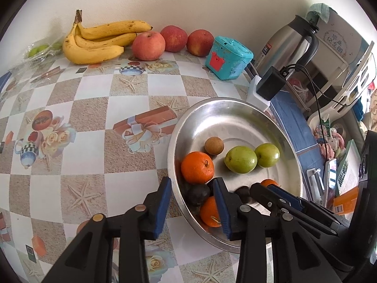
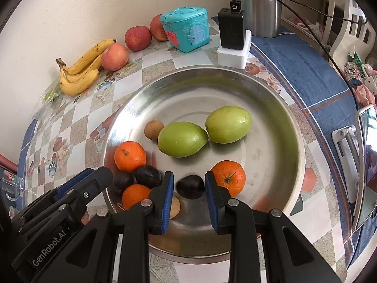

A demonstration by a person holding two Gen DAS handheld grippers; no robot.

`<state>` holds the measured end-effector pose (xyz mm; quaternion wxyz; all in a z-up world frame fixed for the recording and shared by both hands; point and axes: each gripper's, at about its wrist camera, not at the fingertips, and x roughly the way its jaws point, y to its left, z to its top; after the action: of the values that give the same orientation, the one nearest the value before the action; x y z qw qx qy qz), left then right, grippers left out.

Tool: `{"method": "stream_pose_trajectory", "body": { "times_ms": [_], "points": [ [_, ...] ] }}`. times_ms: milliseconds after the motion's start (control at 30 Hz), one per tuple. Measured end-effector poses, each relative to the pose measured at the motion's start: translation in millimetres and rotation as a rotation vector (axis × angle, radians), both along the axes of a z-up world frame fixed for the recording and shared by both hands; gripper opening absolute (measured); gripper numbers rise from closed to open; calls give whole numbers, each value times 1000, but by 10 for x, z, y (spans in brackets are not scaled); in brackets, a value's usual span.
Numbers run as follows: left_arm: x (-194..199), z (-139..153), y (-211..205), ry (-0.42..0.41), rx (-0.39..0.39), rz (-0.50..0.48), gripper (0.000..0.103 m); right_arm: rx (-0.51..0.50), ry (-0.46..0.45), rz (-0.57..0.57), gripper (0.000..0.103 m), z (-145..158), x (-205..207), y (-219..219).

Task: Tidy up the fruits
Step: 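Open the left gripper dropping its plum while the right gripper releases its plum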

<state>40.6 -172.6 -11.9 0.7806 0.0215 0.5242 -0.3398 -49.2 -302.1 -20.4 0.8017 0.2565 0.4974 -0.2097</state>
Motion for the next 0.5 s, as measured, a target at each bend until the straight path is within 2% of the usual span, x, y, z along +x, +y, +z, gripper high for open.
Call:
{"method": "stream_pose_trajectory", "body": {
  "times_ms": [267,500],
  "points": [
    [62,35,103,-10,35,39,41,-8,-11,0,28,50,1,7],
    [190,4,314,9,106,139,41,-12,-5,16,28,41,25,46]
  ]
}}
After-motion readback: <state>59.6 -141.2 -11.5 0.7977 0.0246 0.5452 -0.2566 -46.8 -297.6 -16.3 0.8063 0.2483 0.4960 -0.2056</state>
